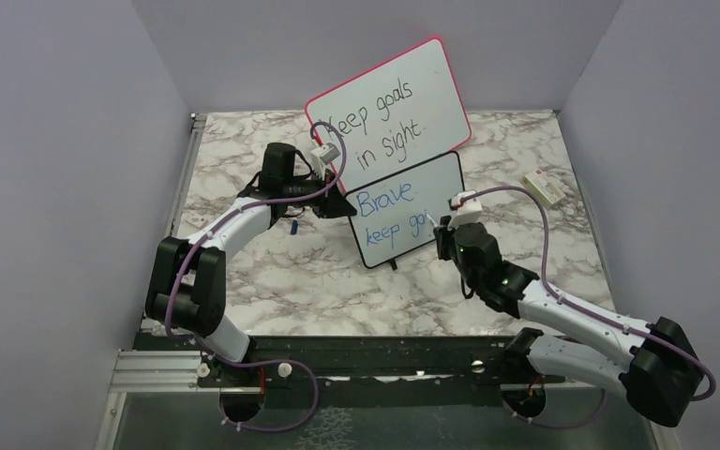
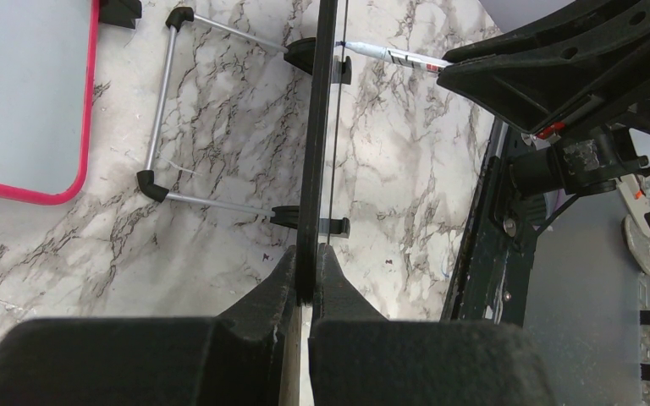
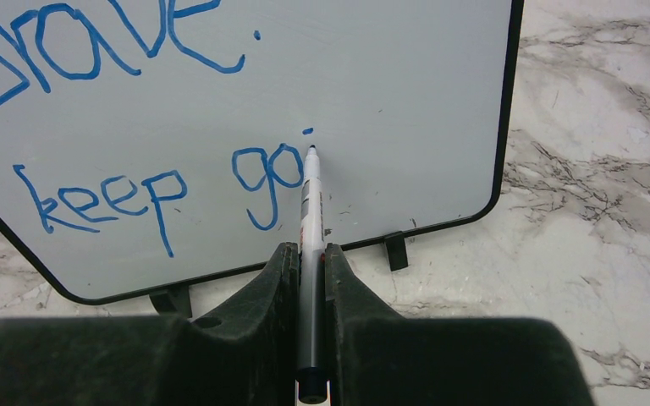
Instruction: Write a sentence on the whiteboard
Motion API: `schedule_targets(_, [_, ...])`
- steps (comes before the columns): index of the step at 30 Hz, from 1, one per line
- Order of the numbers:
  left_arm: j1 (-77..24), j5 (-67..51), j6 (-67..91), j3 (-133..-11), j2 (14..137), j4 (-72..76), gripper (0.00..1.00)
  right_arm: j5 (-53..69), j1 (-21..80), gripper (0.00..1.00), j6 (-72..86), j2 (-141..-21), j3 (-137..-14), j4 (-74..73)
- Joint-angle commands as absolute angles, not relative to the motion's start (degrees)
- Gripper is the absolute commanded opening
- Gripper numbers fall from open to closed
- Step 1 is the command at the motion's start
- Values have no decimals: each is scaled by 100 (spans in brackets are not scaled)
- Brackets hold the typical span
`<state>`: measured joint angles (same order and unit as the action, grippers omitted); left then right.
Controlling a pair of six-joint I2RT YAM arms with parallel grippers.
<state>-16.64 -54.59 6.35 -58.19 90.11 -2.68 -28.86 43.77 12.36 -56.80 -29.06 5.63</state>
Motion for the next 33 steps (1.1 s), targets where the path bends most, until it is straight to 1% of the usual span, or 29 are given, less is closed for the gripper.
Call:
schedule_targets(1, [-1723, -5229, 408, -5827, 9089, -580, 0, -2963, 4335, 1, 1184, -5768, -2962, 765])
schedule_targets(16, [-1723, -5224, 407, -5827, 9078, -573, 0, -2664, 4333, 1, 1582, -5701, -2982, 15])
schedule_targets(24, [-1723, -5216, 411, -5818, 9070, -574, 0, -2813, 4333, 1, 1591, -5626, -2927, 14])
schedule_targets(33, [-1723, -5212, 400, -5810, 9050, -584, 0, -3117, 4333, 1, 1280, -5448, -3001, 380])
